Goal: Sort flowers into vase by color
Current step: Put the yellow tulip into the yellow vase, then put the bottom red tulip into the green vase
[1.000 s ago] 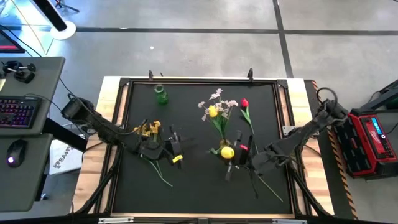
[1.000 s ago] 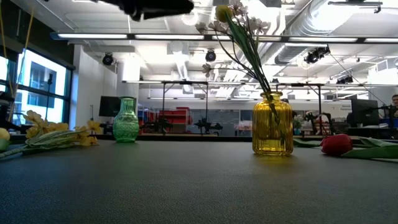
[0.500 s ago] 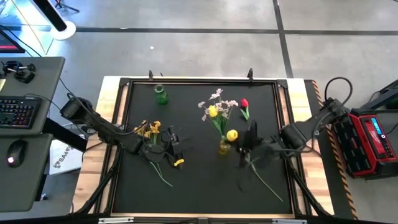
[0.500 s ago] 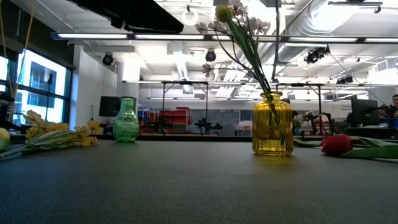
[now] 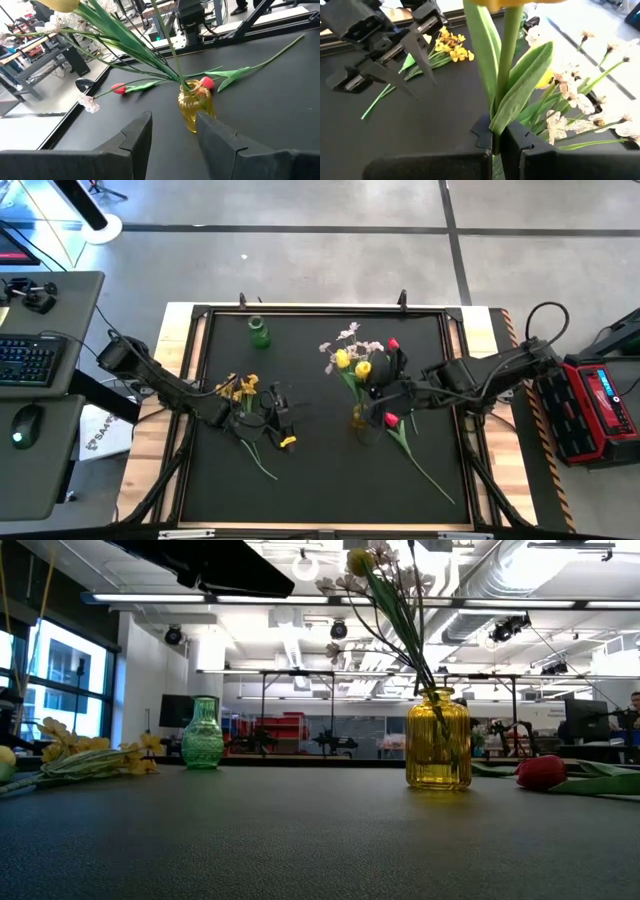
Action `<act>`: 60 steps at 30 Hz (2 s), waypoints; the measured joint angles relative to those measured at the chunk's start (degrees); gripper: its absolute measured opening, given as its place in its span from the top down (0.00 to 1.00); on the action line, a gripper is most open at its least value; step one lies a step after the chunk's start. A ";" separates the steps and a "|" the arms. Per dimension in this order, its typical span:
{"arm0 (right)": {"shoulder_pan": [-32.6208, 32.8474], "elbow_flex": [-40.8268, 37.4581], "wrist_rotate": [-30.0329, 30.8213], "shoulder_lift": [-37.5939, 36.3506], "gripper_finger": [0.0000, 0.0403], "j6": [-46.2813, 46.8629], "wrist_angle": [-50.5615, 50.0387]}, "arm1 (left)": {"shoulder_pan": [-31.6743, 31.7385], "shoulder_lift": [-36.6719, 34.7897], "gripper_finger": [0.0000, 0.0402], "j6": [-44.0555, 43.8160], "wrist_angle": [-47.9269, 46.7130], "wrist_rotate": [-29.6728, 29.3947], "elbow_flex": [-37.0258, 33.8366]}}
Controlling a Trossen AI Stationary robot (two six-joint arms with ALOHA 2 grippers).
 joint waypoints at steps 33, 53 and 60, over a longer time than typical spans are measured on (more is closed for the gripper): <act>-4.36 -1.75 -6.17 0.71 1.00 -1.13 -0.61 | 0.00 0.00 0.66 -1.48 0.02 0.44 0.00; -4.80 -1.79 -6.42 1.44 0.59 -1.05 -0.40 | -0.02 0.00 0.66 -1.65 0.02 2.34 0.00; -4.78 -1.79 -6.41 1.41 0.49 -0.57 -1.26 | -0.02 0.00 0.66 -1.67 0.02 2.34 0.00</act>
